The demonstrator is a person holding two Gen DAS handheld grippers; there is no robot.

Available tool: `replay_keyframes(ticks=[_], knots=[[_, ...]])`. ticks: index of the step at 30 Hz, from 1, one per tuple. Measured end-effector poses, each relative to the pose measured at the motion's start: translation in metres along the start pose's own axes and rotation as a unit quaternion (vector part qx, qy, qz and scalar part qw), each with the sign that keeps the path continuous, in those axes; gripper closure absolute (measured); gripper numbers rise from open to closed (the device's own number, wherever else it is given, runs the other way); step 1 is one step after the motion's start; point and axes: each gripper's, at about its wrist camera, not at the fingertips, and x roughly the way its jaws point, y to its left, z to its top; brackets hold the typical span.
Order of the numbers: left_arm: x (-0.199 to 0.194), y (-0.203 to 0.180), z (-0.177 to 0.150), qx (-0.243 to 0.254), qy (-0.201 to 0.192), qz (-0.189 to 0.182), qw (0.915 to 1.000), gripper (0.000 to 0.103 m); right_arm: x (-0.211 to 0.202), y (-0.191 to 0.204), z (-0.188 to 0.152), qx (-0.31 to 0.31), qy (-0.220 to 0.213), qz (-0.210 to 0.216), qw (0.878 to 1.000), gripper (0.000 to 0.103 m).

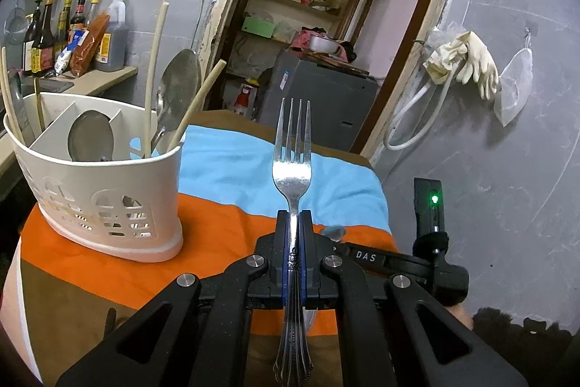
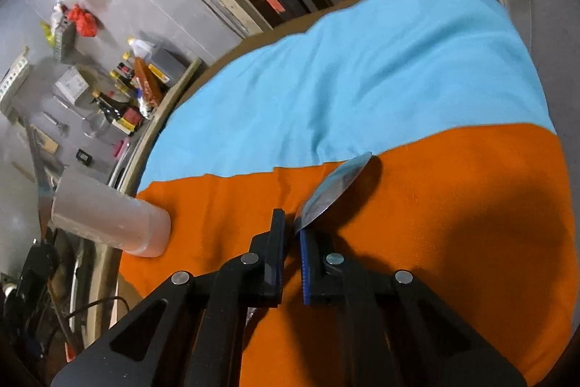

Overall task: Organize utensils
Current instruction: 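Lift the fork and spoon and carry both over the white caddy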

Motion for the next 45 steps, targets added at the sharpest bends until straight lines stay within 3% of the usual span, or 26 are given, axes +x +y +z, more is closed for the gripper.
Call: replay_keyframes(ticks=[4,10,17,27,33,35,37,42,45], knots=[[-0.011,-0.003,0.007,0.003,-0.014,-0.018,0.9997,0.101,-0.034,0.028,-0.003,-0.044,-0.059,0.005,0.997,0.102],[-0.036,-0.005,0.027,0.005,-0.049,-0.037,0.9981,0.101,-0.091,0.077,-0.001,-0.099,-0.152,0.025,0.983,0.102],[-0.066,0.01,0.048,0.0,-0.084,-0.03,0.996,0.101,-0.104,0.124,0.006,-0.145,-0.186,0.035,0.971,0.103],[-0.086,0.036,0.046,-0.015,-0.096,-0.006,0.9952,0.101,-0.076,0.128,0.0,-0.136,-0.157,0.022,0.978,0.103],[-0.088,0.044,0.043,-0.023,-0.101,-0.001,0.9946,0.101,-0.046,0.102,-0.007,-0.122,-0.077,-0.005,0.99,0.1],[-0.089,0.046,0.043,-0.025,-0.102,0.001,0.9945,0.101,-0.031,0.086,-0.009,-0.085,-0.04,-0.003,0.996,0.096],[-0.09,0.049,0.043,-0.028,-0.103,0.003,0.9943,0.101,-0.023,0.077,-0.015,-0.059,-0.022,-0.003,0.998,0.083],[-0.09,0.055,0.045,-0.029,-0.105,0.011,0.9941,0.101,-0.006,0.061,-0.028,-0.004,0.016,0.003,1.0,0.081],[-0.09,0.06,0.045,-0.034,-0.105,0.015,0.9938,0.101,0.009,0.052,-0.033,0.031,0.042,0.002,0.999,0.068]])
